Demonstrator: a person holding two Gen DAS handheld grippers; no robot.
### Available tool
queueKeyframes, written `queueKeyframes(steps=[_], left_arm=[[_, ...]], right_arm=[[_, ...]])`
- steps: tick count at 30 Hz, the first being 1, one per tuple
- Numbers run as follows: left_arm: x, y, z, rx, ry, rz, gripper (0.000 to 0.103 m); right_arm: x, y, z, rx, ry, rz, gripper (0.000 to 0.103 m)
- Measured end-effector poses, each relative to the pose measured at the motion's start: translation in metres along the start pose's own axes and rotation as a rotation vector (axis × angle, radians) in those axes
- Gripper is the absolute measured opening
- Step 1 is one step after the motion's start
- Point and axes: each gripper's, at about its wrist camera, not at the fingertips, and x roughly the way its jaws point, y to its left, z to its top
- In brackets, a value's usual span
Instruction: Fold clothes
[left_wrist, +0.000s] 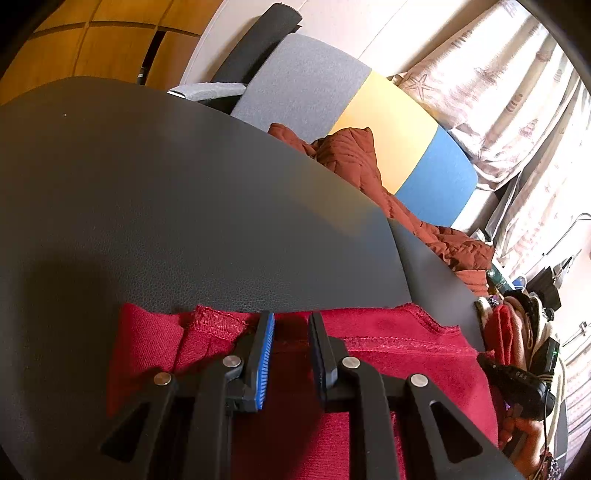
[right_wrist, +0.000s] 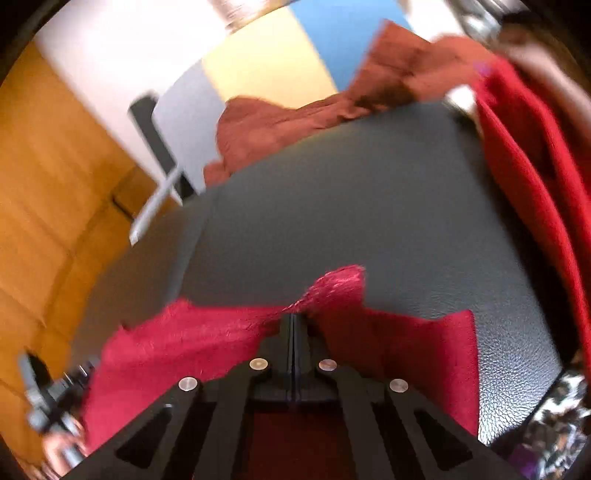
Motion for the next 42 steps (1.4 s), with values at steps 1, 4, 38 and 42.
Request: queueKeyframes(steps=[1, 4, 38, 42], left_arm=[[0.0, 0.0, 0.0, -0.002, -0.001, -0.002, 0.018], [0.0, 0.001, 0.0, -0.007, -0.001, -0.001, 0.017], [-0.012, -0.009, -0.019, 0.058, -0.027, 0.076, 0.002], [-0.017, -0.012, -0.022, 0.09, -0.039, 0.112, 0.002]], right_arm=[[-0.001, 0.002, -0.001, -0.008, -0.016, -0.016, 0.0], [-0.006, 0.003, -0.005, -0.003, -0.066, -0.063, 0.0], [-0.01, -0.012, 0.008, 0.072, -0.042, -0.031, 0.0], [-0.06, 0.024, -0.005, 0.03, -0.122, -0.143, 0.037]])
